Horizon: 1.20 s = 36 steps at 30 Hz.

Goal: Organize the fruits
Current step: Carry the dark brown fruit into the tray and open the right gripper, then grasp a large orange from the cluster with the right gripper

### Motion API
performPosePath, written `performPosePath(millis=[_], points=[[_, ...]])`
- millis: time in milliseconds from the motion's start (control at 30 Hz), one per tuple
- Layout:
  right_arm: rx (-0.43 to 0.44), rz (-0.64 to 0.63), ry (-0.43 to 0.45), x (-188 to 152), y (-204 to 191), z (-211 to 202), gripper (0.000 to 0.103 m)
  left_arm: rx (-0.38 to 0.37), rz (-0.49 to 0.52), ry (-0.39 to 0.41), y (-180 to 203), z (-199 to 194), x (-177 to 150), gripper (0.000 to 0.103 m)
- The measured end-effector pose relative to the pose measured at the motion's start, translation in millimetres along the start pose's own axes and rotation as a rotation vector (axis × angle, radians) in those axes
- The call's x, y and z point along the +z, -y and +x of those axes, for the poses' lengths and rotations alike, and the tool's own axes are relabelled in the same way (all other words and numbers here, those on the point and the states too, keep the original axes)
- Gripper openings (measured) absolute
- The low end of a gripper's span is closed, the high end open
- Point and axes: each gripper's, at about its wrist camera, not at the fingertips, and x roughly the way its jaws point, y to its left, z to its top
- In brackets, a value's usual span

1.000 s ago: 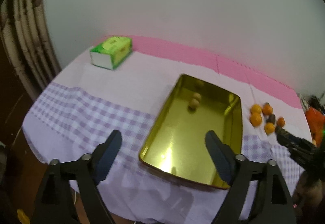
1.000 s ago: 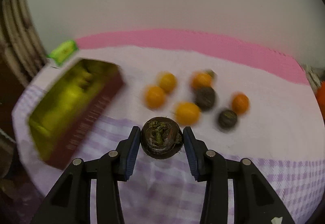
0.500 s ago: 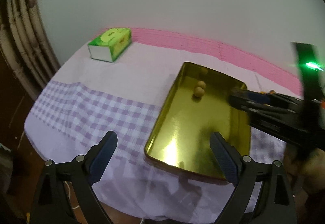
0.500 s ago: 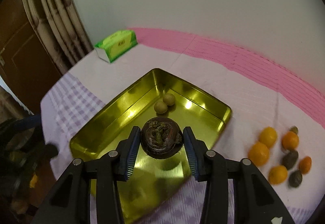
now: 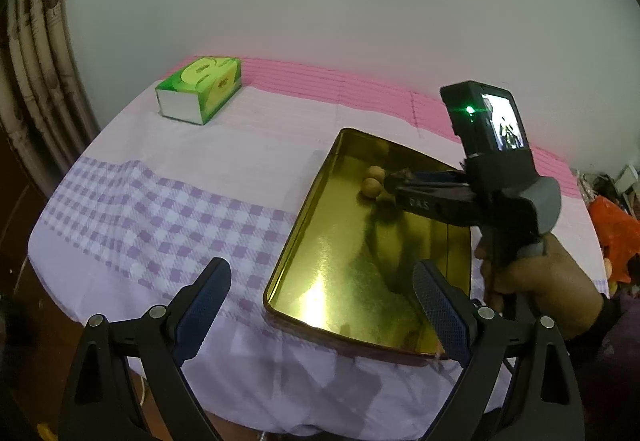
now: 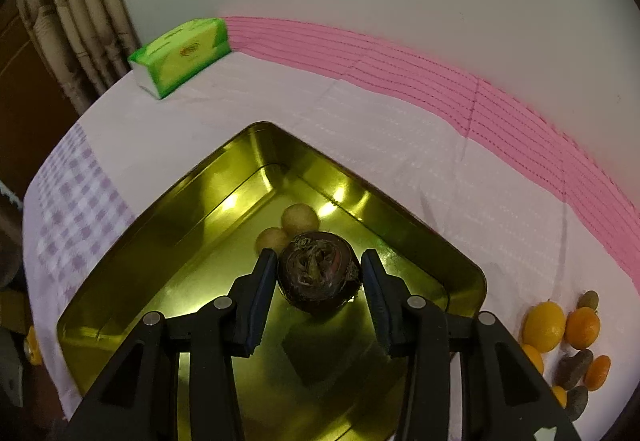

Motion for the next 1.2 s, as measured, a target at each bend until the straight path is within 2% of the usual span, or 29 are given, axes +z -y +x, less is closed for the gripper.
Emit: performPosePath(millis=[133, 267, 367, 500, 600, 767, 933, 1133, 1167, 1200], points=[[0.031, 0.085, 0.054, -5.5, 10.0, -13.1, 0.046, -0.006, 0.01, -0.009, 4.5, 1.8, -1.3, 0.092], [0.02, 0.205, 0.147, -39.1, 34.4, -54.7, 0.046, 0.01, 0.033, 0.008, 8.7, -2.0, -3.6, 0.092], [-0.093, 0.283, 0.182, -83.1, 65.4, -86.4, 0.046, 0.026, 0.051, 0.025, 9.6, -6.0, -3.9, 0.092], [-0.238, 0.359, 0.15, -137.5, 116.4, -109.1, 0.046, -0.016, 0.021, 0.029, 7.2, -8.8, -4.7, 0.092], [-0.257, 0.446, 0.146, -160.9, 145.7, -111.1, 0.048, -0.034, 0.029, 0.005, 13.2, -6.3, -6.3, 0.092], [-0.238, 0.46, 0.15, -171.2, 163.6, -98.1, 0.052, -0.018, 0.072, 0.011, 27.5, -6.5, -12.4, 0.092], [-0.199, 0.491, 0.157, -163.9, 178.4, -87.3, 0.054, -0.001, 0.106, 0.007, 34.5, 0.0, -16.4, 0.092], [-0.194, 0.501, 0.121, -147.4, 171.8, -67.4, 0.054, 0.007, 0.101, -0.024, 30.1, 11.3, -17.2, 0.092], [-0.193, 0.501, 0.115, -145.6, 171.3, -64.9, 0.053, 0.008, 0.097, -0.027, 28.8, 12.4, -17.0, 0.092], [-0.201, 0.495, 0.11, -144.7, 171.2, -62.3, 0.047, 0.007, 0.094, -0.027, 27.5, 12.5, -17.0, 0.092]])
